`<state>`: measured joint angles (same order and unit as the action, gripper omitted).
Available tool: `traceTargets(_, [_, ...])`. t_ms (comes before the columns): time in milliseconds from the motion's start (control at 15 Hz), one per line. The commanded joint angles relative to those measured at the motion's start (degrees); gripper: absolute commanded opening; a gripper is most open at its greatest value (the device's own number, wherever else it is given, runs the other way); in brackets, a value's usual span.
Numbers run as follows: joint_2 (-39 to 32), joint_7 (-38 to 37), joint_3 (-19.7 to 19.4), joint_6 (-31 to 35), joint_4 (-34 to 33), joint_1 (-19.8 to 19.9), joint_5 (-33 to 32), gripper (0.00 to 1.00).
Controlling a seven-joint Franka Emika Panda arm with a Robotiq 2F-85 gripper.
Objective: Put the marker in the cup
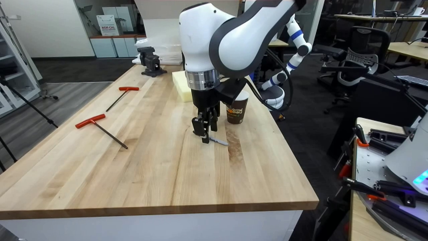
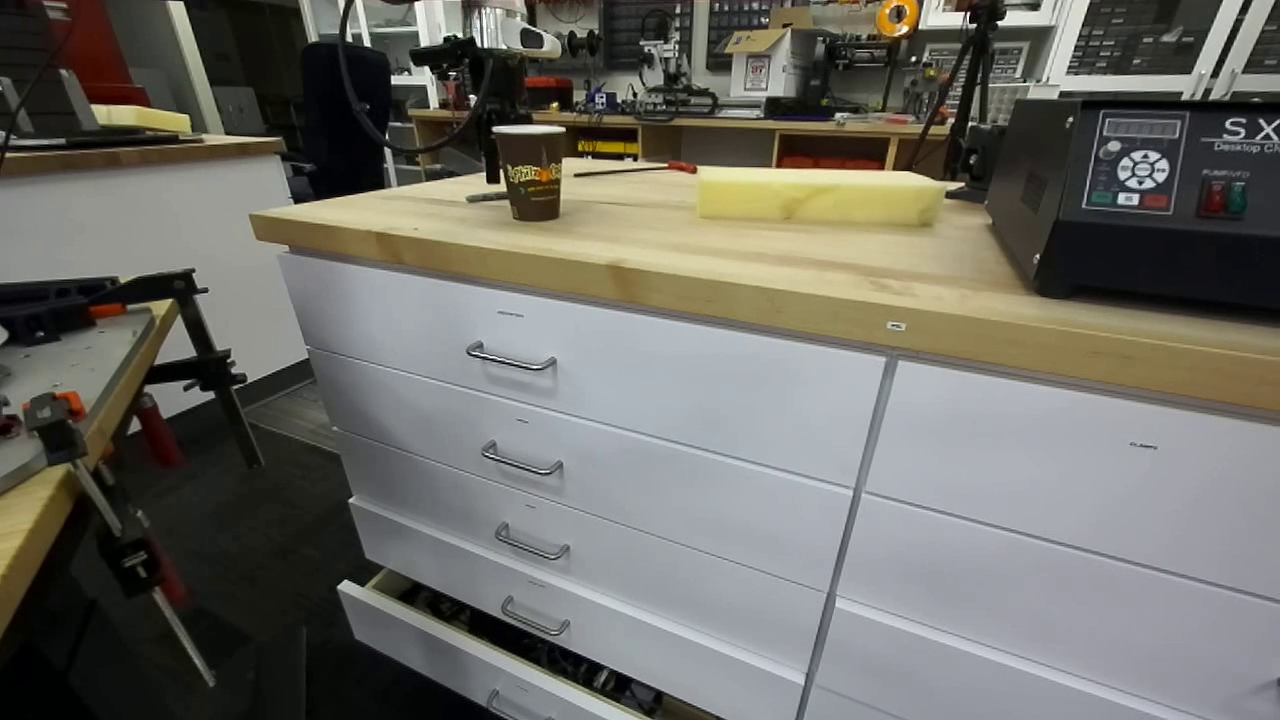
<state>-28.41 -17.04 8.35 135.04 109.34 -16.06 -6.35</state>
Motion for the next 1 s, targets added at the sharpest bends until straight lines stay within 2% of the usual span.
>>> traceTargets(0, [0.1,-1.1,-1.1,2.1,0.8,-1.0,0.5,0.41])
traceTargets(333, [-0.2,-0.9,-1.2,2.2,0.8,-1.0,0.7,0.05])
traceTargets(400, [-0.2,-0.9,-1.1,2.0,0.7,-1.0,0.8,0.02])
traceTargets(533, [0.1,-0.9,-1.0,0.4,0.3,-1.1,1.0,0.0])
traceTargets(600, [0.2,-0.9,-1.0,-0.7,0.0,-1.2,1.0,0.03])
traceTargets(933, [1.9,0.8,0.7,-6.2,-2.3,-0.8,3.6,0.03])
